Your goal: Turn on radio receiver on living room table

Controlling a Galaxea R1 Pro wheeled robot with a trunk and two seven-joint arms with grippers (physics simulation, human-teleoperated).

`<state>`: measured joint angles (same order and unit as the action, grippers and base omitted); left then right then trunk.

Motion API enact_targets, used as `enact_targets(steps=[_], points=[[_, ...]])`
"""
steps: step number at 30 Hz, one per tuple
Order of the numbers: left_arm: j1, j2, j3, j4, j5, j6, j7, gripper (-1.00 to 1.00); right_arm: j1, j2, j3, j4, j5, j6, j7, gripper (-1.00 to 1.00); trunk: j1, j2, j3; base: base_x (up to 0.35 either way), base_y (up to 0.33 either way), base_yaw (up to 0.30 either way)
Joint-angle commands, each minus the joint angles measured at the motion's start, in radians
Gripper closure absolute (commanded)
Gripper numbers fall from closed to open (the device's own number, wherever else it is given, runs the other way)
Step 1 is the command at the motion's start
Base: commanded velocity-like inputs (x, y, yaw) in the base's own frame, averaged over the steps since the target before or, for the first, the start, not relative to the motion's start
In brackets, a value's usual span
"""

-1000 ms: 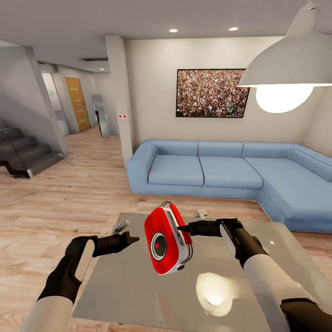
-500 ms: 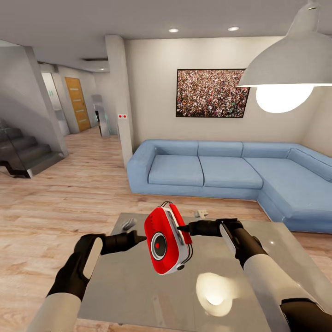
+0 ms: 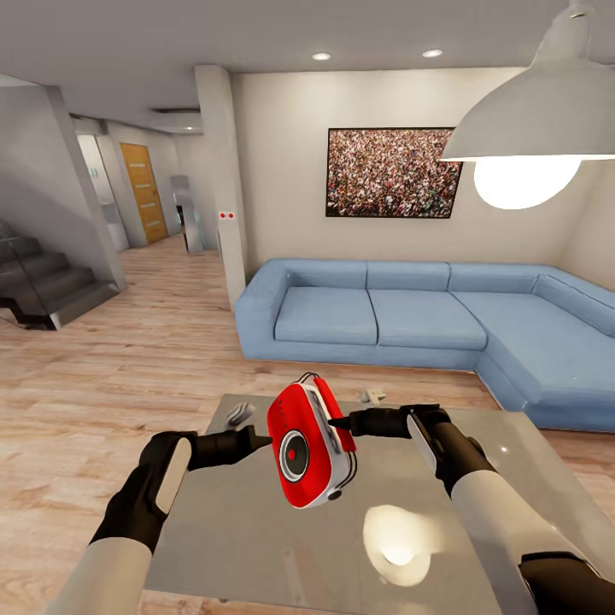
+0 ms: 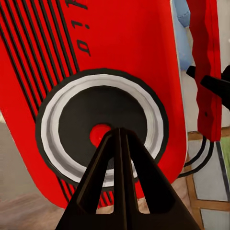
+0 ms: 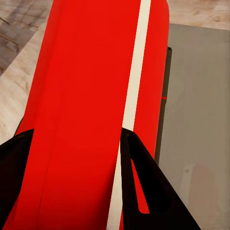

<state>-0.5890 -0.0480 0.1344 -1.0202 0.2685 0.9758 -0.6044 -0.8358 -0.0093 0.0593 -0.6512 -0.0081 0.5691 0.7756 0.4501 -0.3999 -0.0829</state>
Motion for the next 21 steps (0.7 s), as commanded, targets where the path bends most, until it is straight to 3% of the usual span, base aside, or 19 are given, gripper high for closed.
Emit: enact_targets(steps=[1, 7, 13, 21], points=[[0.000, 0.003, 0.000, 0.000, -0.001, 0.000, 0.000, 1.00, 0.000, 0.000, -0.001, -0.001, -0.009, 0.003, 0.001, 1.00, 0.000, 0.000, 0.000, 0.000, 0.000, 0.000], [0.000, 0.008, 0.002, 0.000, -0.001, 0.000, 0.009, 1.00, 0.000, 0.000, -0.001, -0.001, -0.009, 0.003, 0.001, 1.00, 0.000, 0.000, 0.000, 0.000, 0.000, 0.000], [0.000, 0.003, 0.002, 0.013, 0.001, -0.001, 0.103, 1.00, 0.000, 0.000, -0.001, -0.001, -0.009, 0.003, 0.001, 1.00, 0.000, 0.000, 0.000, 0.000, 0.000, 0.000], [-0.001, 0.002, 0.002, 0.017, 0.001, -0.002, 0.118, 1.00, 0.000, 0.000, -0.001, -0.001, -0.008, 0.003, 0.001, 1.00, 0.000, 0.000, 0.000, 0.000, 0.000, 0.000]])
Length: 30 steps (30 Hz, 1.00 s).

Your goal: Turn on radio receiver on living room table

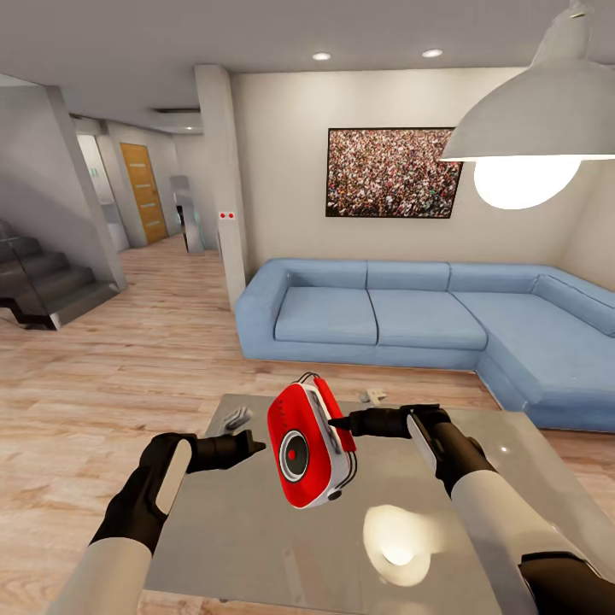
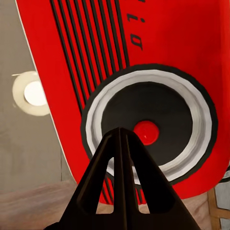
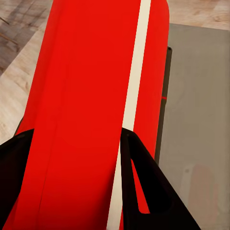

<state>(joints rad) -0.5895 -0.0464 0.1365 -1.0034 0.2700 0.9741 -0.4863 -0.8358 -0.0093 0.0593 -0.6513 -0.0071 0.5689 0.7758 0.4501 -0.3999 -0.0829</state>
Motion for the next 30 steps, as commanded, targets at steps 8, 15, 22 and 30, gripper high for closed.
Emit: enact_targets(steps=[8, 15, 22, 30], points=[[-0.001, -0.002, 0.000, 0.002, 0.000, 0.000, 0.000, 1.00, 0.000, 0.000, -0.001, -0.001, -0.009, 0.003, 0.000, 1.00, 0.000, 0.000, 0.000, 0.000, 0.000, 0.000], [-0.003, -0.009, -0.001, 0.000, 0.005, 0.000, -0.001, 1.00, 0.000, 0.000, -0.001, -0.001, -0.009, 0.003, 0.000, 1.00, 0.000, 0.000, 0.000, 0.000, 0.000, 0.000], [-0.010, -0.023, -0.003, 0.000, 0.005, 0.001, -0.005, 1.00, 0.000, 0.007, 0.000, -0.001, -0.009, 0.003, 0.000, 1.00, 0.000, 0.000, 0.000, 0.000, 0.000, 0.000], [-0.010, -0.029, -0.003, 0.000, 0.005, 0.001, -0.006, 1.00, 0.000, 0.014, 0.011, -0.001, -0.008, 0.003, 0.001, 1.00, 0.000, 0.000, 0.000, 0.000, 0.000, 0.000]])
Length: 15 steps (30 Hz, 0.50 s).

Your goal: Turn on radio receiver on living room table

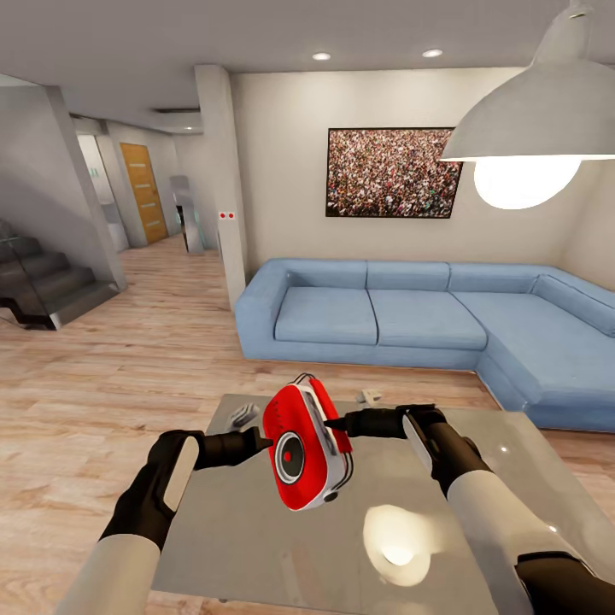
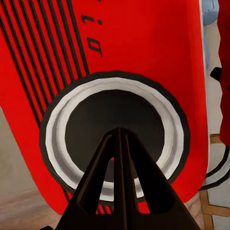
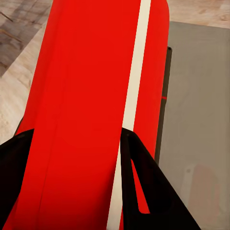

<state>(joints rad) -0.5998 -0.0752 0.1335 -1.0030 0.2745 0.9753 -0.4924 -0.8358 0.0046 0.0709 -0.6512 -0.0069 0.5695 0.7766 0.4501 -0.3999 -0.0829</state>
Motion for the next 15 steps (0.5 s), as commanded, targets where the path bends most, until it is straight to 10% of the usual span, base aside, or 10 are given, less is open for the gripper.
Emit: enact_targets(steps=[1, 15], points=[[0.000, 0.000, 0.000, 0.000, -0.001, 0.000, 0.000, 1.00, 0.000, 0.001, -0.001, -0.001, -0.008, 0.003, 0.001, 1.00, 0.000, 0.000, 0.000, 0.000, 0.000, 0.000], [0.000, 0.002, 0.000, 0.005, -0.003, 0.000, 0.004, 1.00, 0.000, 0.008, 0.001, -0.002, -0.005, 0.003, 0.001, 1.00, 0.000, 0.000, 0.000, 0.000, 0.000, 0.000]])
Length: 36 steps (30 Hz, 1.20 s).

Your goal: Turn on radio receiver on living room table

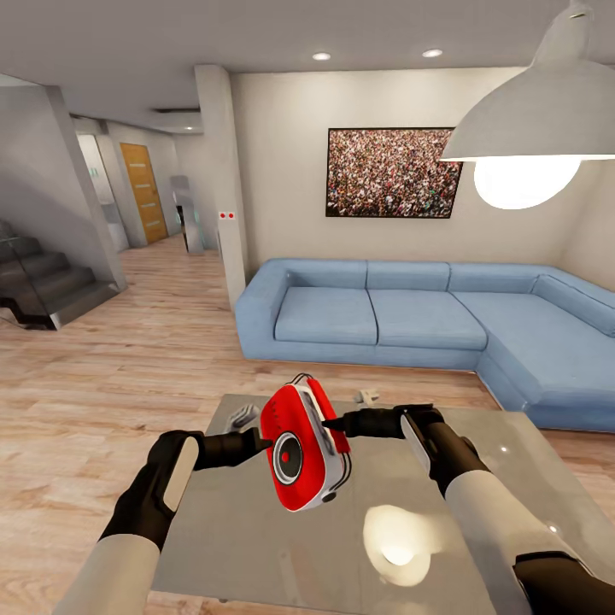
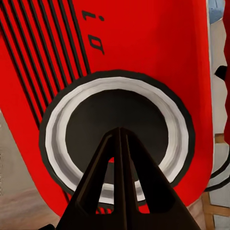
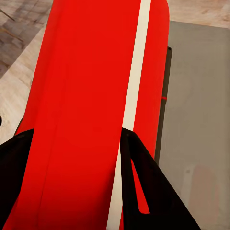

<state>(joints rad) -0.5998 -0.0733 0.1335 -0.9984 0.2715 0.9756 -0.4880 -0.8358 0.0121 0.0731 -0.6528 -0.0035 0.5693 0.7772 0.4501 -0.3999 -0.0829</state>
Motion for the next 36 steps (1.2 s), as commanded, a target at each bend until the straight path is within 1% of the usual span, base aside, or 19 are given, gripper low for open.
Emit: enact_targets(steps=[1, 9, 12, 15, 17, 19, 29, 31, 36], points=[[0.000, 0.001, 0.000, 0.004, 0.000, 0.000, 0.000, 1.00, 0.000, 0.000, -0.001, -0.001, -0.008, 0.003, 0.001, 1.00, 0.000, 0.000, 0.000, 0.000, 0.000, 0.000], [0.000, 0.005, 0.000, 0.033, -0.001, 0.000, 0.002, 1.00, 0.000, 0.000, -0.001, -0.002, -0.007, 0.003, 0.001, 1.00, 0.000, 0.000, 0.000, 0.000, 0.000, 0.000], [0.000, 0.007, 0.000, 0.059, -0.002, -0.001, 0.003, 1.00, 0.000, 0.000, -0.001, -0.002, -0.008, 0.003, 0.001, 1.00, 0.000, 0.000, 0.000, 0.000, 0.000, 0.000], [0.000, 0.004, 0.000, 0.087, -0.021, -0.010, 0.004, 1.00, 0.000, 0.000, -0.001, -0.002, -0.009, 0.003, 0.001, 1.00, 0.000, 0.000, 0.000, 0.000, 0.000, 0.000], [0.000, 0.001, 0.000, 0.095, -0.040, -0.022, 0.005, 1.00, 0.000, 0.000, -0.001, -0.002, -0.009, 0.003, 0.001, 1.00, 0.000, 0.000, 0.000, 0.000, 0.000, 0.000], [0.000, -0.001, 0.000, 0.097, -0.049, -0.027, 0.005, 1.00, 0.000, 0.000, -0.001, -0.003, -0.009, 0.003, 0.001, 1.00, 0.000, 0.000, 0.000, 0.000, 0.000, 0.000], [-0.012, -0.004, 0.000, 0.099, -0.058, -0.031, 0.005, 1.00, 0.000, 0.000, -0.001, -0.003, -0.009, 0.003, 0.001, 1.00, 0.000, 0.000, 0.000, 0.000, 0.000, 0.000], [-0.014, -0.012, 0.000, 0.099, -0.056, -0.032, 0.004, 1.00, 0.000, 0.000, -0.001, -0.003, -0.009, 0.004, 0.001, 1.00, 0.000, 0.000, 0.000, 0.000, 0.000, 0.000], [-0.015, -0.046, -0.001, 0.097, -0.054, -0.032, 0.000, 1.00, 0.000, 0.000, -0.001, -0.003, -0.010, 0.004, -0.001, 1.00, 0.000, 0.000, 0.000, 0.000, 0.000, 0.000]])
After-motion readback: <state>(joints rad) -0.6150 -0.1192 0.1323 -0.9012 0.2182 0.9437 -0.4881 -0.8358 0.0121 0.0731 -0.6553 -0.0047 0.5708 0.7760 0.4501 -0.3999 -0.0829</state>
